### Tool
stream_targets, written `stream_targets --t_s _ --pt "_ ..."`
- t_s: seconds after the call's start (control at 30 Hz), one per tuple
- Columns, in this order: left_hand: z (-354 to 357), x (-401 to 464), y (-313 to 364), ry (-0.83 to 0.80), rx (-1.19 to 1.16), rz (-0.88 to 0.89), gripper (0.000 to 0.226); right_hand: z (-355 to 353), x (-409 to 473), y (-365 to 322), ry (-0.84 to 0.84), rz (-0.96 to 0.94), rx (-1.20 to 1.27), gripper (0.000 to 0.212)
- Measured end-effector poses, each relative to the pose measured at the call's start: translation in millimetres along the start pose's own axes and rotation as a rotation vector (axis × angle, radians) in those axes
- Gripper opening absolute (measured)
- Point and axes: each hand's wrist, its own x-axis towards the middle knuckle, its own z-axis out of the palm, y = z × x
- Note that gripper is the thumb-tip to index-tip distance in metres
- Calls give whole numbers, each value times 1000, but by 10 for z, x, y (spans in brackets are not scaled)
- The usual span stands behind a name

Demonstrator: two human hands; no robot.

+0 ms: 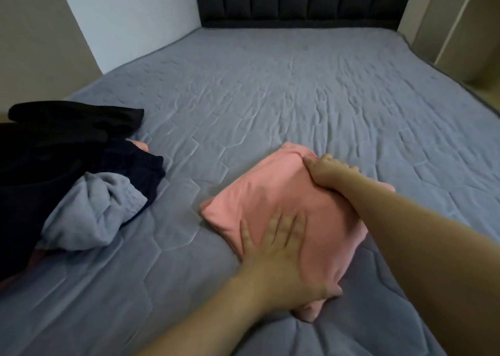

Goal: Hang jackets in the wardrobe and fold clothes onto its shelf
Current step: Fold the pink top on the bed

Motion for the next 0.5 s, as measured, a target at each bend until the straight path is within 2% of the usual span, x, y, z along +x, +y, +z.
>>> stream_targets --t_s 0.07,0.17,0.3,0.37,0.43,0.47,0.5 --pt "90 13 -67 -70 44 -35 123 -37 9 20 -65 -94 4 76" --pt "16 20 -75 -170 100 -49 126 -68 -49 35 -68 -100 75 67" --pt "9 -113 -126 -357 197 -69 136 -18 -211 41 132 -130 67 59" --pt "-102 -143 -219 -428 153 -50 136 3 -273 66 225 -172 110 48" --pt "-372 -83 -299 -385 -15 -88 121 -8 -300 102 279 -209 147 32" --pt "-511 -12 -344 -263 -110 -163 112 -19 -315 124 294 -218 166 28" --pt "-620 82 -407 -76 -158 -250 103 -33 -333 148 300 -224 190 29"
